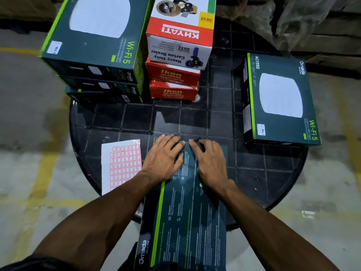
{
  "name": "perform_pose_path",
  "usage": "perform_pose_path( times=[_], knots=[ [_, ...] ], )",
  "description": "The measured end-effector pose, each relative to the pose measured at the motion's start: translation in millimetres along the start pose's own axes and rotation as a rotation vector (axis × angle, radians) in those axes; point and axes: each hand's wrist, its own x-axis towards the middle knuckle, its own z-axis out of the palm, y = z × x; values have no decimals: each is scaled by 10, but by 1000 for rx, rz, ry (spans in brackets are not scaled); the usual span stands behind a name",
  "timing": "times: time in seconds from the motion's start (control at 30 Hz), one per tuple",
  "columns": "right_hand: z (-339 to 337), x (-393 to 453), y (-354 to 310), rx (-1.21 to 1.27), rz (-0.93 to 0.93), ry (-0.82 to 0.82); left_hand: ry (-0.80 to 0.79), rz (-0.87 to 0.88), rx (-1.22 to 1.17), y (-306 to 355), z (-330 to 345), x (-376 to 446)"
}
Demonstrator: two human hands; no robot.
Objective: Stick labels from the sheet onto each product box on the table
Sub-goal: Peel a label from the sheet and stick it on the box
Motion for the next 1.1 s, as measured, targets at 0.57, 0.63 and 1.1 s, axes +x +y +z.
perform_pose_path(
  times=[0.57, 0.63, 1.1],
  knots=[
    [-299, 255, 32, 56, 5, -327, 19, 7, -27, 14, -44, 21],
    [-312, 325, 47, 73, 6, -365, 17, 7, -32, 10, -44, 23],
    [-371, 472, 165, 195, 52, -477, -19, -8, -23, 19, -74, 15]
  ],
)
